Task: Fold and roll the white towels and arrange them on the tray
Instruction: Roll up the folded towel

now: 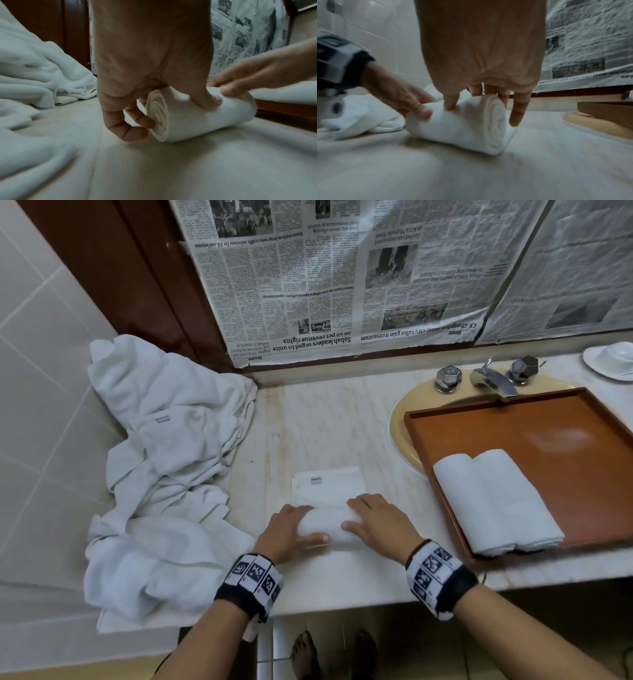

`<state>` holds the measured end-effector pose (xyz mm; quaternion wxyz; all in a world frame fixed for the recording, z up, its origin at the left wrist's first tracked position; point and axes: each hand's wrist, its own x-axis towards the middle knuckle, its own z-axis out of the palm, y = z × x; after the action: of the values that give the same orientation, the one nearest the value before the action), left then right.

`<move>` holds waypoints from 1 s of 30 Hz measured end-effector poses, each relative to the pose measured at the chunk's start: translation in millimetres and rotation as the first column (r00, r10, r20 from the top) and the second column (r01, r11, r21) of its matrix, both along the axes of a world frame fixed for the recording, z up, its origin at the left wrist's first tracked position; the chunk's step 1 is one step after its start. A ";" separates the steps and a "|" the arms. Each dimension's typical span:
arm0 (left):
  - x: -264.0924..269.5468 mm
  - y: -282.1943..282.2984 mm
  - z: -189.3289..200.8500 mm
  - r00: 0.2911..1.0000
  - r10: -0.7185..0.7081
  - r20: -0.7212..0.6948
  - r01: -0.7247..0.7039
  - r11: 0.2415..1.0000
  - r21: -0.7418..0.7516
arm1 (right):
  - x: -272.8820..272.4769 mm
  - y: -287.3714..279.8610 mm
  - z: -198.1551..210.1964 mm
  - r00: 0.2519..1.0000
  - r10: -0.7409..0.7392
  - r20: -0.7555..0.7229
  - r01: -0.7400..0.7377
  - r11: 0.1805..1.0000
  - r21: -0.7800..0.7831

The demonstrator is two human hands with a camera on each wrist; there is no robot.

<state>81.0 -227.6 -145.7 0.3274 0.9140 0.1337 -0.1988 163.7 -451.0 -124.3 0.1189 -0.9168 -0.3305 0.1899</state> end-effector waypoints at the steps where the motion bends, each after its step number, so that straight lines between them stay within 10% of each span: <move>1: 3.0 1.3 1.2 1.000 -0.014 -0.023 0.014 1.000 0.001 | -9.1 -1.4 -2.9 0.997 0.041 0.071 -0.040 0.999 -0.022; 15: -24.5 -33.4 4.7 0.988 -0.138 0.069 0.111 0.947 0.303 | 13.2 -3.5 -0.6 0.912 0.039 -0.409 0.006 0.994 0.109; 22: 13.5 -19.9 26.8 0.975 -0.131 -0.179 0.152 0.982 0.109 | -22.8 -6.9 -20.1 0.941 0.135 0.310 -0.158 0.986 0.050; 30: -23.2 -37.1 5.0 0.968 -0.153 0.199 0.084 0.944 0.318 | 21.2 2.7 4.5 0.960 0.051 -0.277 -0.028 0.996 0.084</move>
<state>57.8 -264.7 -140.6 0.1815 0.9765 0.0704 -0.0923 184.9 -448.3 -119.8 0.1966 -0.8687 -0.3360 0.3064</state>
